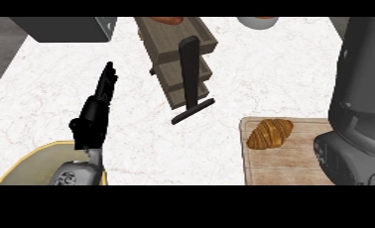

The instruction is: Pick the sweet potato from the cutting board and place it in the tiered basket

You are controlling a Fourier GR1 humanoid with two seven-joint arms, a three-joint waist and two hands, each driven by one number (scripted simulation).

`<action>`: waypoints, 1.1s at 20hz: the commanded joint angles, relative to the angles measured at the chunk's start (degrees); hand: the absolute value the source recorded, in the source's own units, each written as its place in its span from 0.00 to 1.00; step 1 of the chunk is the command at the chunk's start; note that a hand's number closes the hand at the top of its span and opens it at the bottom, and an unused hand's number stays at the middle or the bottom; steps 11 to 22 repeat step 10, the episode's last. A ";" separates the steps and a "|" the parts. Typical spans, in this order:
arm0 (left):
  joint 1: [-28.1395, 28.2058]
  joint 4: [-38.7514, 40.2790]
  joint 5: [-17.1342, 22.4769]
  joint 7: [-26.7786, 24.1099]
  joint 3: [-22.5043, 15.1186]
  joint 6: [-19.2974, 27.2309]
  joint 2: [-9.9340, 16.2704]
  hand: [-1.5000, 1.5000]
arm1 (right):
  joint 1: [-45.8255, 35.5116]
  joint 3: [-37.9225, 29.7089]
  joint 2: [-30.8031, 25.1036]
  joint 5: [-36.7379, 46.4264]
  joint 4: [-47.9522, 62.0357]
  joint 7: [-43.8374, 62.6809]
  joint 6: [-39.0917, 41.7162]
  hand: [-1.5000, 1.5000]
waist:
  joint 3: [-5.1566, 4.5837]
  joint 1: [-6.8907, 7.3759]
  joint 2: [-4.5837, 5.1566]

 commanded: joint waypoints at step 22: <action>1.05 -1.83 1.43 1.07 1.72 -0.66 0.92 0.50 | 24.48 -19.81 -12.72 -23.45 -27.13 1.85 18.54 0.00 | 0.14 -2.34 -0.57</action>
